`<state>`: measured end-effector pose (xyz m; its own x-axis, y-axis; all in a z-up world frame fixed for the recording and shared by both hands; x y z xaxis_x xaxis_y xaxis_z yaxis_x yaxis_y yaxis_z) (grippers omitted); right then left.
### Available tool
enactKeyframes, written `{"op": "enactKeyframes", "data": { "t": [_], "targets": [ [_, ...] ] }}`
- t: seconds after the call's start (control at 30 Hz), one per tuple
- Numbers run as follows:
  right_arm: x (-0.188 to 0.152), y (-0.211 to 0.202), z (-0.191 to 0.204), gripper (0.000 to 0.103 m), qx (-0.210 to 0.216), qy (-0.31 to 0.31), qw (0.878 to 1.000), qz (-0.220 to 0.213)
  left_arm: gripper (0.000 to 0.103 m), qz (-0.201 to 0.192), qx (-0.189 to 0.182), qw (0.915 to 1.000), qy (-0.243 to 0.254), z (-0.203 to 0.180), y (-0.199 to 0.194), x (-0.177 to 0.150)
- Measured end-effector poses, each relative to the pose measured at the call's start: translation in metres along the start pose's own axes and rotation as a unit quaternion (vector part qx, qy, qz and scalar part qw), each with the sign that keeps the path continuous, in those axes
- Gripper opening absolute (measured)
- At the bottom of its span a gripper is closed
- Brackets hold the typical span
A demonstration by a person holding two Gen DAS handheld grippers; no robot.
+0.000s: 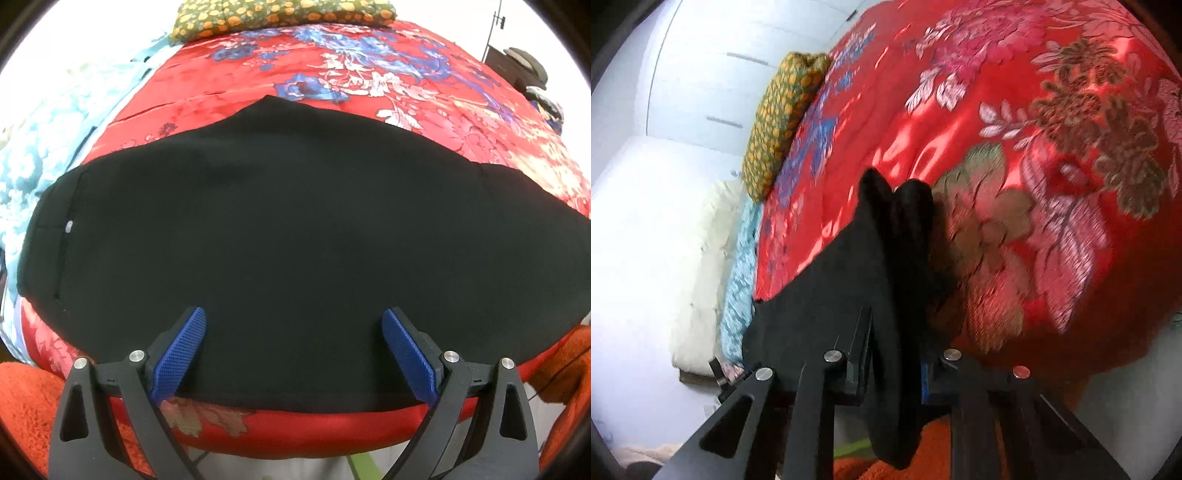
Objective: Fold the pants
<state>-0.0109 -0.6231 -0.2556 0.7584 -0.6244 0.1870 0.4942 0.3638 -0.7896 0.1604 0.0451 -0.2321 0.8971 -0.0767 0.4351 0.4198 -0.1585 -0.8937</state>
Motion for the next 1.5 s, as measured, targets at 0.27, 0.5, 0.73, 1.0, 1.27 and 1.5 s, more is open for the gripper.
{"op": "enactKeyframes", "data": {
  "t": [0.27,0.5,0.73,1.0,1.27,1.5],
  "targets": [
    [0.000,-0.034,0.083,0.013,0.101,-0.035,0.993,-0.048,0.097,-0.018,-0.018,0.9995,-0.018,0.006,-0.009,0.004],
    [-0.035,0.000,0.232,0.014,0.274,-0.052,0.960,-0.036,0.097,-0.043,-0.029,0.9959,-0.074,0.034,-0.023,0.008],
    [-0.097,0.124,0.371,0.014,0.302,-0.073,0.950,0.012,0.097,-0.058,-0.022,0.9905,-0.123,0.077,-0.040,0.005],
    [-0.181,0.268,0.465,0.016,0.169,-0.146,0.972,0.078,0.097,-0.071,-0.038,0.9778,-0.193,0.120,-0.050,-0.002],
    [-0.224,0.263,0.494,0.082,0.043,-0.302,0.949,0.079,0.097,-0.112,-0.073,0.9691,-0.207,0.127,-0.064,0.005],
    [-0.203,0.147,0.403,0.094,-0.072,-0.342,0.936,-0.040,0.077,-0.089,-0.135,0.9839,-0.075,0.057,-0.052,0.018]
  ]
}}
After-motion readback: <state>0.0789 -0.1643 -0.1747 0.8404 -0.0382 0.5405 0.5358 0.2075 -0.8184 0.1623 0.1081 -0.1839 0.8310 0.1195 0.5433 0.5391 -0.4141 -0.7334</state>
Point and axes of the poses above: each gripper's, at about its wrist camera, not at the fingertips, and y roughly the way its jaws point, z to its left, x to its top, the point moved 3 cm from there along y, roughly the way its jaws point, and after that the axes turned 10 degrees about -x, right-handed, at the moved point
